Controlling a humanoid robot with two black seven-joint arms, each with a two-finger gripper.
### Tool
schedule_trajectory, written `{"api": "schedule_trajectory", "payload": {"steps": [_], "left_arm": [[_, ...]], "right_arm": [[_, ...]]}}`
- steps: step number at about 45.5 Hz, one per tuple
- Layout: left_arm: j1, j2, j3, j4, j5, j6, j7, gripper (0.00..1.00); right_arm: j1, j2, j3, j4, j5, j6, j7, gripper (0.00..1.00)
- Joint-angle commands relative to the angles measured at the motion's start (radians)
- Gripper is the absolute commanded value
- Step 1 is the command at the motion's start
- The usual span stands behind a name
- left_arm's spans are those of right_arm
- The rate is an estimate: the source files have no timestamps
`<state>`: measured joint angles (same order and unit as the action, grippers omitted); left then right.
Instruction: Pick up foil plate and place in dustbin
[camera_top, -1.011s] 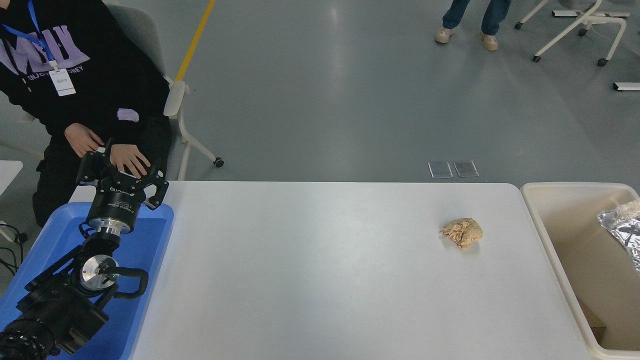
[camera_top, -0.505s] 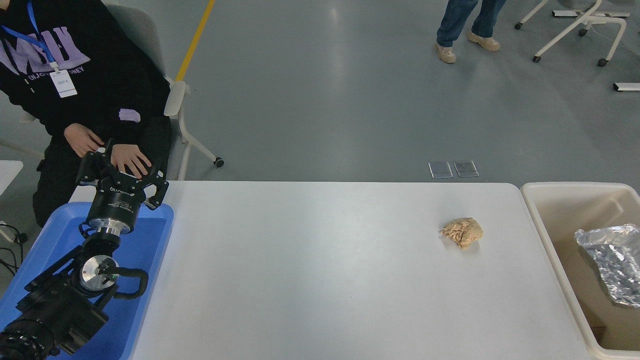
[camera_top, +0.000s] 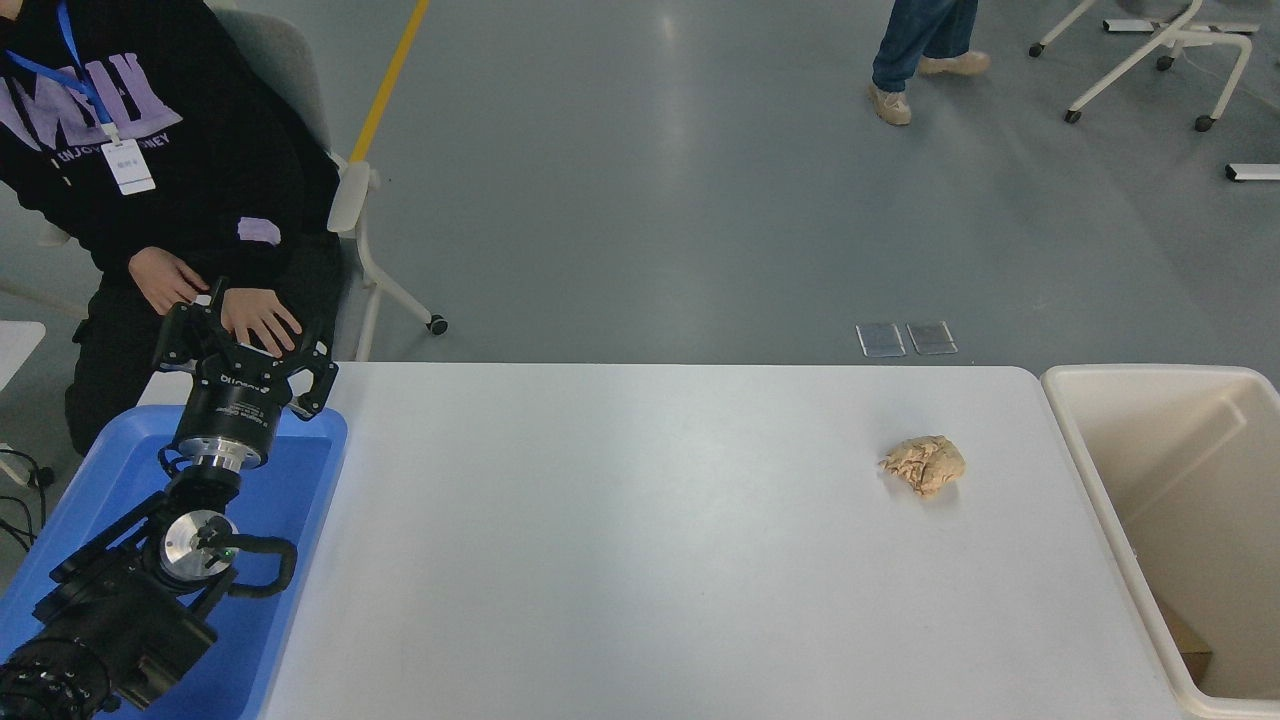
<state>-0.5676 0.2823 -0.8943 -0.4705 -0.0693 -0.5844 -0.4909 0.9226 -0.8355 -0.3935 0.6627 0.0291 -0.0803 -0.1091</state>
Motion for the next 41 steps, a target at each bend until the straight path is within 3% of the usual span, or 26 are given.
{"api": "schedule_trajectory", "payload": {"steps": [1,9,26,41], "left_arm": [[0.000,0.000,0.000,0.000,0.000,-0.002,0.000,0.99],[0.000,0.000,0.000,0.000,0.000,-0.003,0.000,0.99],[0.000,0.000,0.000,0.000,0.000,-0.003,0.000,0.99],[0.000,0.000,0.000,0.001,0.000,-0.002,0.000,0.99]], "right_arm": [[0.269,-0.152,-0.148,0.362,-0.058,0.095,-0.001,1.00],[0.580,-0.084,-0.480,0.451,-0.045,0.377,-0.001,1.00],[0.998,0.274,-0.877,0.454,-0.037,0.856,0.000,1.00],[1.272,0.393,-0.903,0.563,-0.054,0.866,0.000,1.00]]}}
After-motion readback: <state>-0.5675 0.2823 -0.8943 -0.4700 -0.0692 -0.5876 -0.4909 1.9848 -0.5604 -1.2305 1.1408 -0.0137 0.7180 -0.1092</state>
